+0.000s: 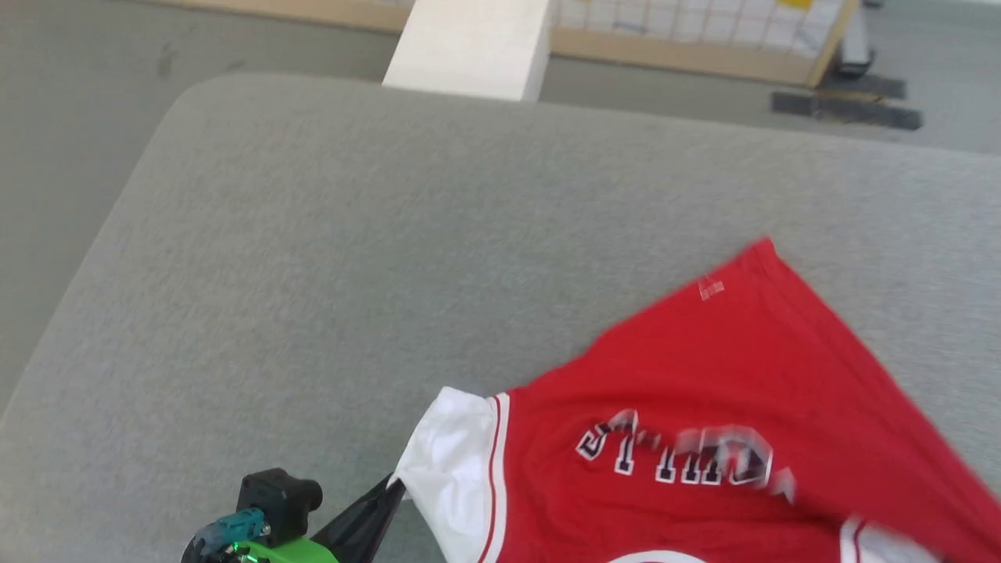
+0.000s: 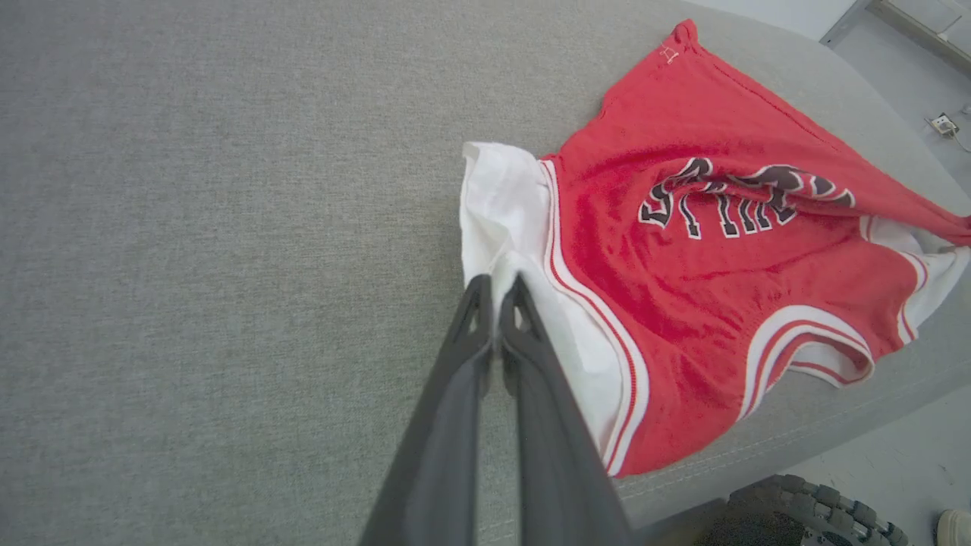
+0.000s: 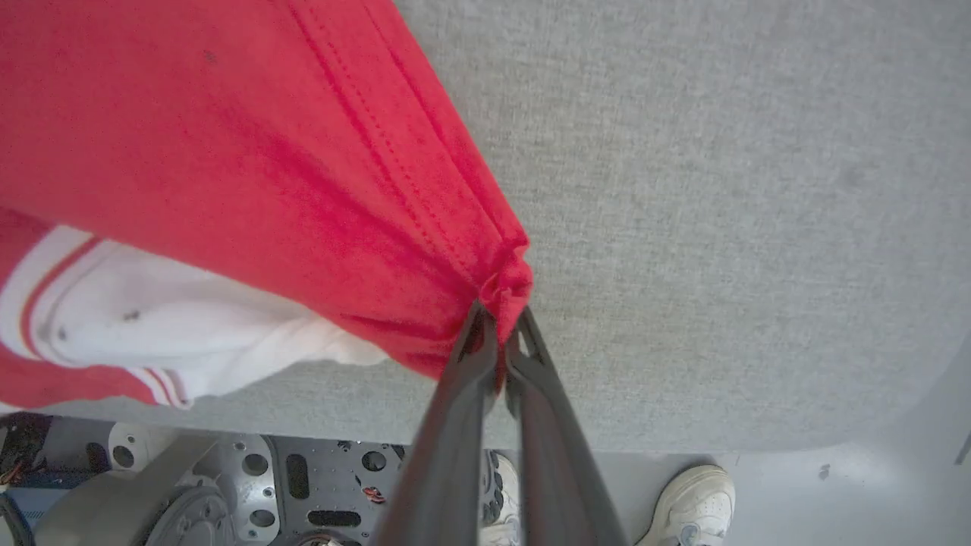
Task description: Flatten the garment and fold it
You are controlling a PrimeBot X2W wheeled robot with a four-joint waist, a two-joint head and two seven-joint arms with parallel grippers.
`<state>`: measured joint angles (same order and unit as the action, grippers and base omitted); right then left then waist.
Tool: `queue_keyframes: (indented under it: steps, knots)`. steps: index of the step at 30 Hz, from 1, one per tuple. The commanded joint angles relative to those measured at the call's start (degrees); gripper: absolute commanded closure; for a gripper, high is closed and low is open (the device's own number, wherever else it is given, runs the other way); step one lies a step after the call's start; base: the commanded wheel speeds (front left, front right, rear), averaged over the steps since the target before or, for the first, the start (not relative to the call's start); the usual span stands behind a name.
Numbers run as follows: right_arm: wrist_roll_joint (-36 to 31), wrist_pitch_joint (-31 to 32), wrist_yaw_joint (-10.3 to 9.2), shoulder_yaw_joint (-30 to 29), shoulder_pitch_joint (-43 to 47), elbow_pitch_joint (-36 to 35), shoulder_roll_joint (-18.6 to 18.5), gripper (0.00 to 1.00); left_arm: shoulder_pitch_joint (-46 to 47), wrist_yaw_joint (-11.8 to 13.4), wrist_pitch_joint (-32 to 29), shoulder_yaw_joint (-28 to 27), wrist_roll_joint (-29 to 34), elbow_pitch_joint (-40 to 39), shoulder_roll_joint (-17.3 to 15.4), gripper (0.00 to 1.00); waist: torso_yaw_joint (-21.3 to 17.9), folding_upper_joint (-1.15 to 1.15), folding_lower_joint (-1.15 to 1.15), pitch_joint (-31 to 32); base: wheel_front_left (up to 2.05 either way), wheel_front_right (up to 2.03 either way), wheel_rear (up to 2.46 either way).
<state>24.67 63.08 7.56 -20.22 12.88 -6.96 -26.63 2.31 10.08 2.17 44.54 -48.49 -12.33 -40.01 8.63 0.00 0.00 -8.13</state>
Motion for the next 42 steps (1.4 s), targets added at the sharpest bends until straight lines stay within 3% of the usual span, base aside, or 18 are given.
queue_keyframes:
  steps: [1,6,7,8,13,19,31,41,42]
  knots:
    - [-0.29,0.81,-0.08,-0.63,1.88,-1.28,0.95,1.00,-0.54,0.14,0.51,-0.35,-0.31,0.09,-0.32,1.00,-2.40,0.00,0.00,2.36,0.00,0.00,0.00]
    - [-1.84,1.88,-0.08,-0.86,6.31,-2.83,3.34,1.00,0.23,0.07,0.77,-0.55,-0.10,0.02,-0.19,1.00,-1.73,0.00,0.00,1.88,0.00,0.00,0.00]
    - [-2.05,1.25,-0.08,-0.75,5.91,-3.08,3.13,0.77,0.42,0.03,0.74,-0.54,-0.02,-0.05,-0.15,1.00,-1.52,0.00,0.00,1.69,0.00,0.00,0.00]
    - [-2.34,0.31,-0.08,-0.71,5.07,-3.37,2.73,0.00,0.64,0.01,0.73,-0.54,0.07,-0.13,-0.12,1.00,-1.27,0.00,0.00,1.49,0.00,0.00,0.00]
    - [-0.85,-2.17,-0.08,1.33,-1.77,-5.44,0.47,0.00,1.82,-0.02,0.45,-0.32,0.90,-1.06,0.03,1.00,0.43,0.00,0.00,0.11,0.00,0.00,0.00]
    - [1.17,-3.96,-0.08,9.49,-15.30,-5.15,-3.43,0.00,4.52,-0.04,-0.16,0.09,2.49,-3.02,0.95,1.00,3.63,0.00,0.00,-3.51,0.00,0.00,0.00]
    - [-1.81,-3.31,-0.08,25.38,-37.52,14.56,-7.25,0.00,8.72,-0.47,-1.06,1.88,4.73,-4.47,4.28,1.00,11.28,0.00,0.00,-10.73,0.00,0.00,0.00]
    - [-3.50,-3.48,-0.08,34.14,-39.27,26.01,-9.94,0.00,10.04,-1.29,-0.75,3.36,5.44,-2.98,6.48,1.00,14.43,0.00,0.00,-12.57,0.00,0.00,0.00]
    - [-3.11,-3.26,-0.08,35.10,-38.85,26.81,-10.28,0.09,10.11,-1.35,-0.71,3.36,5.39,-2.79,6.54,1.00,14.53,0.00,0.00,-12.55,0.00,0.00,0.00]
